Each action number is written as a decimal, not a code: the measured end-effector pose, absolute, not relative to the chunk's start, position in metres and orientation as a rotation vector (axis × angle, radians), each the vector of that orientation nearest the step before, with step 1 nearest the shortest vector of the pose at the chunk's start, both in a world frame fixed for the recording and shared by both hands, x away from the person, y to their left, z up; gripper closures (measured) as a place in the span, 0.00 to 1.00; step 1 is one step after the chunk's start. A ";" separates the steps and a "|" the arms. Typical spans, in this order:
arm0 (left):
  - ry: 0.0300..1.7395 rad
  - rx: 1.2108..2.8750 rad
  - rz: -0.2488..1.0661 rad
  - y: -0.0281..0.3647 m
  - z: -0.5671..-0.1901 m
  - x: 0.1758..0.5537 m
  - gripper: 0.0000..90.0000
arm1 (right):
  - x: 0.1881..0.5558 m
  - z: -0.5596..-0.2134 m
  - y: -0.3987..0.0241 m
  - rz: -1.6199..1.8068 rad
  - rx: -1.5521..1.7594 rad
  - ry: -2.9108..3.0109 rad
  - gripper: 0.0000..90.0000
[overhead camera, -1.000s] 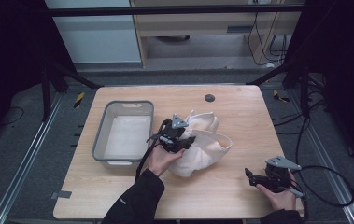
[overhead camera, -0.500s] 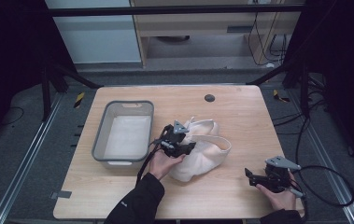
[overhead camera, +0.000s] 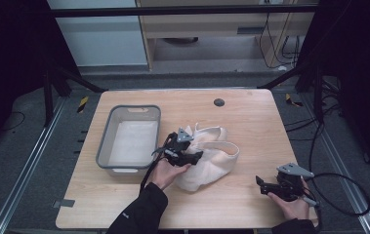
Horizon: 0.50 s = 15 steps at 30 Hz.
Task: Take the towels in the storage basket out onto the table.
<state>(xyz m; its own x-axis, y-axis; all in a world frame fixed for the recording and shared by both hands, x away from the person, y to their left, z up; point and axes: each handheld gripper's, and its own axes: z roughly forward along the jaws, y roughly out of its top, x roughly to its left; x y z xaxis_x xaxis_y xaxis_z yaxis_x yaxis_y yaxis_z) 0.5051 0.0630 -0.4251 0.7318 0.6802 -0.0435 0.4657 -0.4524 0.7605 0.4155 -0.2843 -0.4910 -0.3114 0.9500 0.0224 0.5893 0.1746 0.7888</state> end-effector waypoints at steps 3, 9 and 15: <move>0.862 2.139 0.337 0.065 -0.425 0.504 0.41 | 0.416 -0.491 -0.284 0.984 1.445 1.976 0.10; 0.847 2.153 0.344 0.069 -0.421 0.502 0.29 | 0.416 -0.491 -0.284 0.979 1.441 1.979 0.10; 0.823 2.143 0.365 0.075 -0.412 0.496 0.24 | 0.416 -0.492 -0.284 0.974 1.442 1.983 0.10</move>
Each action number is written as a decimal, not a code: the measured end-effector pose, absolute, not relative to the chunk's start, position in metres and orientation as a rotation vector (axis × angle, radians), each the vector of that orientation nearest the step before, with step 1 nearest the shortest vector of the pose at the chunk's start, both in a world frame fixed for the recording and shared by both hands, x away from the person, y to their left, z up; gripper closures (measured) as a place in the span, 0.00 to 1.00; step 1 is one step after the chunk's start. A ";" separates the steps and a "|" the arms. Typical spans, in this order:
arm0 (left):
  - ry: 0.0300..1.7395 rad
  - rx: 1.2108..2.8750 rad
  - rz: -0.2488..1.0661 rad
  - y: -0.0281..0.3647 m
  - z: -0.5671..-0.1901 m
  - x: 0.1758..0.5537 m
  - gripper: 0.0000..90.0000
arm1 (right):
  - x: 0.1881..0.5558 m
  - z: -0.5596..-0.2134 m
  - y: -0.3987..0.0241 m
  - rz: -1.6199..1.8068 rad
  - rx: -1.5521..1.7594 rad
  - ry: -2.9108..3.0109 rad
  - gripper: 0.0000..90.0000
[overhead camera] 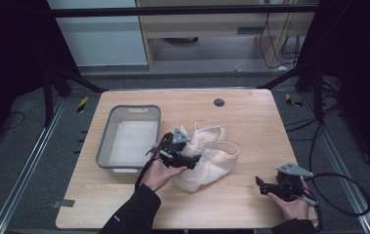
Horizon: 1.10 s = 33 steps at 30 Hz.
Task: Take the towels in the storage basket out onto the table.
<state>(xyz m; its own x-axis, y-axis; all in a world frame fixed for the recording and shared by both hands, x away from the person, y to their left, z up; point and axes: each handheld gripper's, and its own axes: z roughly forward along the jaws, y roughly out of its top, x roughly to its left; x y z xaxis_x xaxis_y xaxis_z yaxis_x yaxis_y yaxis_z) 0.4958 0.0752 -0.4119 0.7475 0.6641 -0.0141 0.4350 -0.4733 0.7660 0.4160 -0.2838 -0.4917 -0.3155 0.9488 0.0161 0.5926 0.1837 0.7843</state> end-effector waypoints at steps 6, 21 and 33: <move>0.798 2.141 0.382 0.083 -0.402 0.488 0.22 | 0.416 -0.492 -0.284 0.973 1.443 1.983 0.10; 0.817 2.077 0.421 0.124 -0.385 0.468 0.23 | 0.416 -0.492 -0.284 0.966 1.444 1.989 0.09; 0.873 1.972 0.486 0.169 -0.379 0.453 0.29 | 0.416 -0.492 -0.284 0.950 1.443 1.992 0.09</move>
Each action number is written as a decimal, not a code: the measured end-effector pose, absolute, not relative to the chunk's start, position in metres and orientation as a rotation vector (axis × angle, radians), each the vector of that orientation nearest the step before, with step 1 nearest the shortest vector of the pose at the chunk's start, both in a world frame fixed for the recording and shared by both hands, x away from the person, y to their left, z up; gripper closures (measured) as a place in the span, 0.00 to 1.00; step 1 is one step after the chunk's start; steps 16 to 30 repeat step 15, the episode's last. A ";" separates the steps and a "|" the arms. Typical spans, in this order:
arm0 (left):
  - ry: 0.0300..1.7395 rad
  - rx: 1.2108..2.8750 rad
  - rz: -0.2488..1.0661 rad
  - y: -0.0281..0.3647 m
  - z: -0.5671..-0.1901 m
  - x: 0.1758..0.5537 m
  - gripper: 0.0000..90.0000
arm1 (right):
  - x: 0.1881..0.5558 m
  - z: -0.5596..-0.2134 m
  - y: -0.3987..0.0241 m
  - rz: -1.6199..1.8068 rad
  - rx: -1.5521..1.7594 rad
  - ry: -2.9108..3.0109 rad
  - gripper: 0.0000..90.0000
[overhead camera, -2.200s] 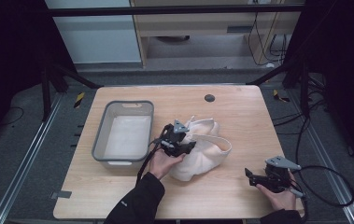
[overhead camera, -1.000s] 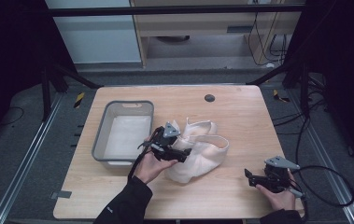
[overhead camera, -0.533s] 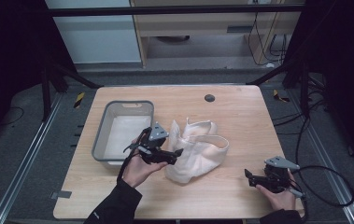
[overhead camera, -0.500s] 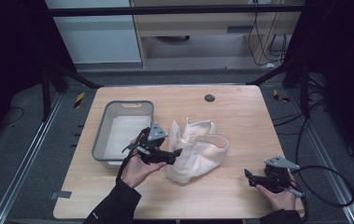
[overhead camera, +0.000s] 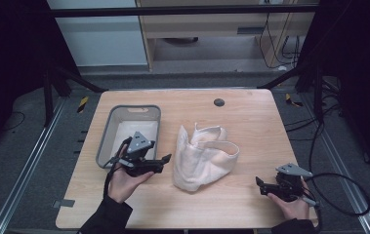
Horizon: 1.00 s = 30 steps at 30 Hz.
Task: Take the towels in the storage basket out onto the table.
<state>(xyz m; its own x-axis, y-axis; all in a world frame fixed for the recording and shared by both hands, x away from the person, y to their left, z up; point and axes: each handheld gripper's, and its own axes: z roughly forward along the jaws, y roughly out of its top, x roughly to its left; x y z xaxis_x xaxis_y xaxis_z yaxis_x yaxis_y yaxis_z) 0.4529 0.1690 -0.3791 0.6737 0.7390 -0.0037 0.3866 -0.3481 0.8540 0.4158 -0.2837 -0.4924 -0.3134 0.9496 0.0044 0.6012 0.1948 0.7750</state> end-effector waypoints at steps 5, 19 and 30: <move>0.929 1.908 0.524 0.193 -0.380 0.447 0.33 | 0.415 -0.492 -0.284 0.950 1.445 1.988 0.09; 1.051 1.819 0.560 0.245 -0.390 0.438 0.36 | 0.415 -0.492 -0.284 0.947 1.448 1.987 0.09; 1.051 1.819 0.560 0.245 -0.390 0.438 0.36 | 0.415 -0.492 -0.284 0.947 1.448 1.987 0.09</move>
